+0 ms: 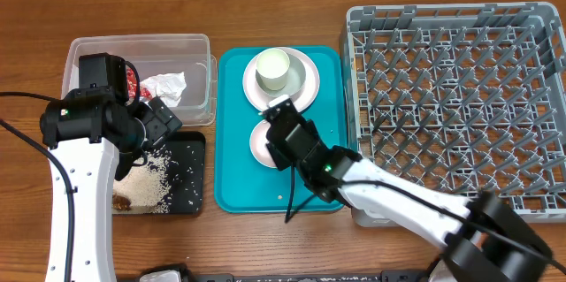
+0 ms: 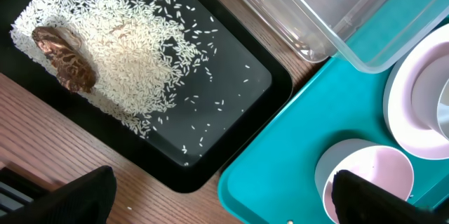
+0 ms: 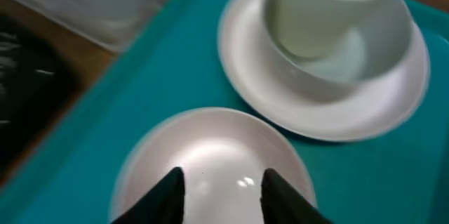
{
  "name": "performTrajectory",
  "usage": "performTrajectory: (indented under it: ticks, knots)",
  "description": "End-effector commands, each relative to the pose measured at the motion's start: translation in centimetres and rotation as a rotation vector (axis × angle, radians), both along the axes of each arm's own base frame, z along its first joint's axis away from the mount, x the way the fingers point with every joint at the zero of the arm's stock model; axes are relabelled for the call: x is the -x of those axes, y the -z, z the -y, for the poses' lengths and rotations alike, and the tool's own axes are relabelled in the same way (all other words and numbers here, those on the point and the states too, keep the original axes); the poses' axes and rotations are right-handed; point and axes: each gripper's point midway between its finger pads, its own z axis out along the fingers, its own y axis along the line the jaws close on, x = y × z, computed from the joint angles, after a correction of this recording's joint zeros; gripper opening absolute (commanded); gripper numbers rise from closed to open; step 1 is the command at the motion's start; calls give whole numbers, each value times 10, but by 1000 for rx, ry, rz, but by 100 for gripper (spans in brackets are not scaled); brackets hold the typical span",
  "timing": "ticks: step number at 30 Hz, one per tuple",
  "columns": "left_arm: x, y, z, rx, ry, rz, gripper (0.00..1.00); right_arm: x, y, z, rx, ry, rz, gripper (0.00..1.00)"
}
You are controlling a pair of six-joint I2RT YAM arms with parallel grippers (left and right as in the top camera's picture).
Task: Sort waste into correct bins and load items into the dishwasher
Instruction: 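Lower the right gripper onto the pink bowl rim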
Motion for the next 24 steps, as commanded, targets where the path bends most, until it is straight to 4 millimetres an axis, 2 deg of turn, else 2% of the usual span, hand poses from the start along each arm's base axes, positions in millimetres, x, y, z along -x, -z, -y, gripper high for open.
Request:
performTrajectory:
  ticks: [1, 4, 8, 16, 20, 24]
  knots:
    - [-1, 1, -1, 0, -3, 0, 100, 29, -41, -38, -174, -186, -49, 42]
    - [-1, 1, -1, 0, -3, 0, 100, 44, -42, -49, -218, -265, -103, 42]
    - [-1, 1, -1, 0, -3, 0, 100, 49, -32, -45, -190, -267, -142, 43]
    - [-1, 1, -1, 0, -3, 0, 100, 51, 7, -43, -117, -255, -215, 54]
    - [-1, 1, -1, 0, -3, 0, 100, 50, 30, -44, -86, -250, -246, 56]
    - [-1, 1, -1, 0, -3, 0, 100, 48, 42, -46, -70, -256, -251, 59]
